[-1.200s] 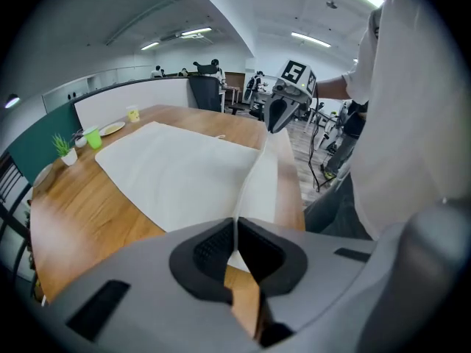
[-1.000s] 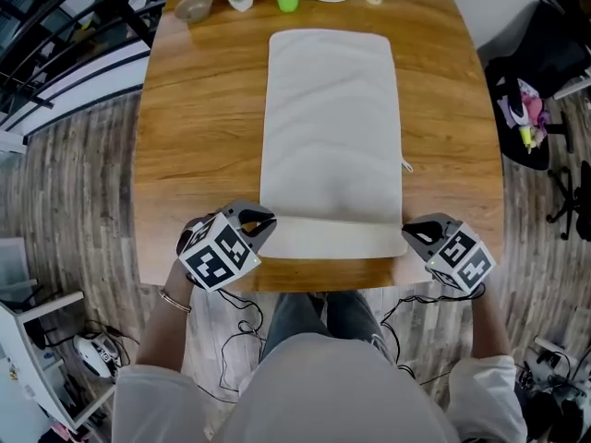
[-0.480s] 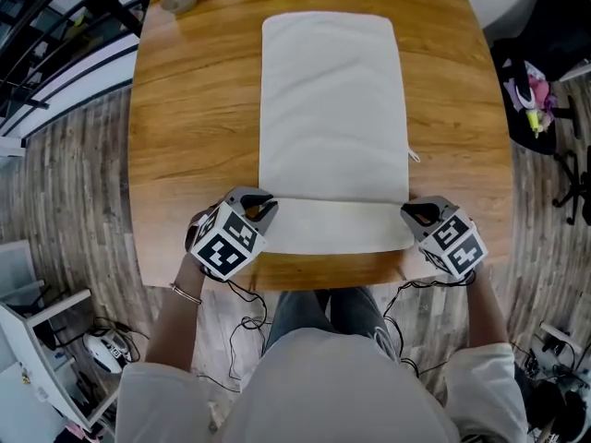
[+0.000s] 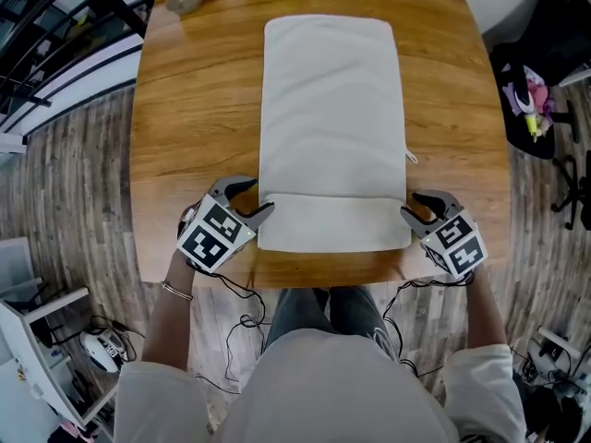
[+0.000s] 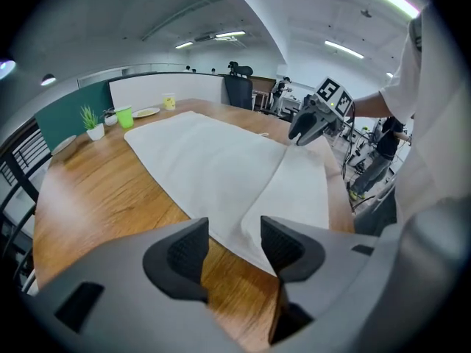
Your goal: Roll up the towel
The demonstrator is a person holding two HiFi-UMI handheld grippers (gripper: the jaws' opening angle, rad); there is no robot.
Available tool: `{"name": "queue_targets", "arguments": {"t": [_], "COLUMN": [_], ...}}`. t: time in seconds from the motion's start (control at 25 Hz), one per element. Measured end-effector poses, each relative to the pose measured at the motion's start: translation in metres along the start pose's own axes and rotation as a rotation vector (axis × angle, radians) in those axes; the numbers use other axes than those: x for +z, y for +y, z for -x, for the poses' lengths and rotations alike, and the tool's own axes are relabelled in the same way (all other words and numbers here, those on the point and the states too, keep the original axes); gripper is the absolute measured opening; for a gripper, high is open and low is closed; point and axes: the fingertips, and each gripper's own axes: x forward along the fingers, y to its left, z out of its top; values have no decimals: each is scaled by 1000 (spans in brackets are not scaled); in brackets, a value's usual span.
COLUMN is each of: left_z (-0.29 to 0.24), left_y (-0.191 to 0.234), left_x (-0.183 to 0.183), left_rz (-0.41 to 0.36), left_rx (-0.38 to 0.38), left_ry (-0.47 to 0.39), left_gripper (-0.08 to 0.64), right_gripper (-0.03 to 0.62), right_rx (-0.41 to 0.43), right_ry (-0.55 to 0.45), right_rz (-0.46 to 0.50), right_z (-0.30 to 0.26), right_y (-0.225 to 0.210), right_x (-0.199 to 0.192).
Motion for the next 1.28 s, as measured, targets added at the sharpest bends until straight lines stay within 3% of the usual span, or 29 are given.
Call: {"name": "queue_targets", "arguments": {"t": [0.12, 0.24, 0.36, 0.48, 0.8, 1.08, 1.28], "left_z": [19, 36, 37, 27, 5, -5, -9], "left_y": [-5, -38, -86, -116, -136, -123, -116], "left_x": [8, 14, -2, -26, -50, -63, -64], "left_rz": [-2, -72, -170, -250, -382, -348, -339], "left_rx": [-6, -93, -207, -253, -192, -161, -128], "left_ry": [-35, -35, 46, 137, 216, 253, 253], "left_gripper": [248, 243, 232, 227, 198, 182, 128], "right_gripper": [160, 141, 138, 138, 129, 120, 53], "right_rx": [-2, 115, 243, 271, 244, 219, 185], "right_ry": [-44, -47, 39, 106, 154, 193, 174], "right_rz": [34, 104, 202, 295, 469, 523, 553], "right_z": [15, 29, 32, 30, 18, 1, -3], "right_y": [6, 38, 76, 94, 113, 106, 100], "right_x": [8, 9, -9, -25, -50, -61, -59]}}
